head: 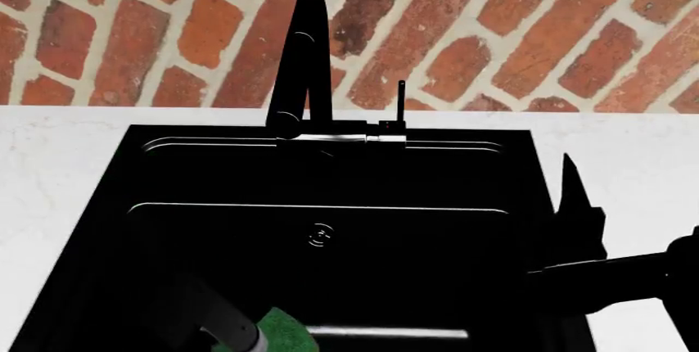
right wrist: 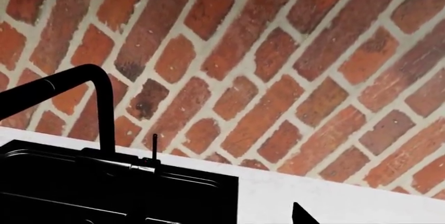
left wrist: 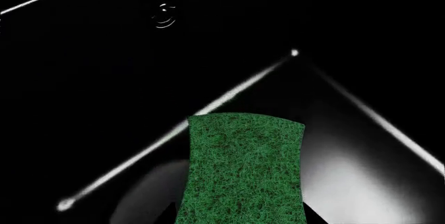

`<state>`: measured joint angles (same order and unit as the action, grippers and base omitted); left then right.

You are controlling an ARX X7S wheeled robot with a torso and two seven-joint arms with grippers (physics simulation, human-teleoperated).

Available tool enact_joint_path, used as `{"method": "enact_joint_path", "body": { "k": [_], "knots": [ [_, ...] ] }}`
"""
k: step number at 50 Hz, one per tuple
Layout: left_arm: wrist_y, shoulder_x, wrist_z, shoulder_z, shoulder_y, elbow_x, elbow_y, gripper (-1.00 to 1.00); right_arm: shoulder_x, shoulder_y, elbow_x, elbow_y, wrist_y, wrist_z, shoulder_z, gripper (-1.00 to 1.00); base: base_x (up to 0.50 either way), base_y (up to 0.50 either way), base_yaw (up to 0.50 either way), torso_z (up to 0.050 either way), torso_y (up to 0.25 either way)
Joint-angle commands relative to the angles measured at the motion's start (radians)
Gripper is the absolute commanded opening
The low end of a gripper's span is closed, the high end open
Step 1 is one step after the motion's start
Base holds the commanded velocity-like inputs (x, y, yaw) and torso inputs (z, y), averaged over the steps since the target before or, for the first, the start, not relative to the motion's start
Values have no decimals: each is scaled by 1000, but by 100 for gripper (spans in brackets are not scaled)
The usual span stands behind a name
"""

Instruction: Pick the pan and sponge and place them into the sink. Then turn on the water.

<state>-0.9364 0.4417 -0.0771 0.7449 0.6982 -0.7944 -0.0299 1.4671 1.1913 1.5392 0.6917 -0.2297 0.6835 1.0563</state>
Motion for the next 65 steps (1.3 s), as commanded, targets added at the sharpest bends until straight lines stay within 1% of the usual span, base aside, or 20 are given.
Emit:
{"method": "enact_joint_path", "body": {
  "k": [1, 14, 20, 33, 41, 42, 43, 45, 54, 57, 59, 65],
  "knots": [
    [59, -38, 38, 36, -2, 41, 135, -100, 1, -26, -13, 4, 27, 3, 12, 100, 0, 0, 0, 0, 0],
    [102, -57, 79, 45, 0, 61, 248, -100, 0, -45, -23, 1, 45, -1, 20, 100, 0, 0, 0, 0, 0],
    [113, -62, 79, 53, 4, 77, 281, -100, -1, -51, -26, 0, 50, -2, 22, 100, 0, 0, 0, 0, 0],
    [160, -98, 86, 42, 37, 109, 439, -100, -6, -59, -27, -7, 49, -4, 24, 100, 1, 0, 0, 0, 0],
    [152, -98, 80, 40, 35, 105, 438, -100, -14, -76, -37, -12, 68, -5, 33, 100, 0, 0, 0, 0, 0],
    [149, -96, 76, 40, 35, 103, 433, 100, -15, -76, -38, -11, 66, -6, 32, 100, 11, 0, 0, 0, 0],
    [112, -60, 47, 26, 30, 79, 322, 100, -38, -80, -41, -22, 63, -7, 38, 100, 0, 0, 0, 0, 0],
    [96, -52, 32, 18, 32, 69, 290, 100, -41, -80, -42, -20, 62, -6, 37, 100, 0, 0, 0, 0, 0],
    [87, -46, 30, 27, 28, 67, 270, 100, -44, -89, -43, -22, 67, -8, 41, 100, 0, 0, 0, 0, 0],
    [78, -38, 16, 14, 29, 55, 242, 100, -46, -94, -47, -24, 73, -8, 42, 100, 0, 0, 0, 0, 0],
    [67, -26, -11, -8, 33, 39, 190, 100, -51, -95, -50, -28, 76, -6, 42, 100, 0, 0, 0, 0, 0],
    [-11, 32, -121, -102, 67, -51, -72, 100, -93, -107, -81, -61, 97, -3, 46, 100, 0, 0, 0, 0, 0]
  ]
}}
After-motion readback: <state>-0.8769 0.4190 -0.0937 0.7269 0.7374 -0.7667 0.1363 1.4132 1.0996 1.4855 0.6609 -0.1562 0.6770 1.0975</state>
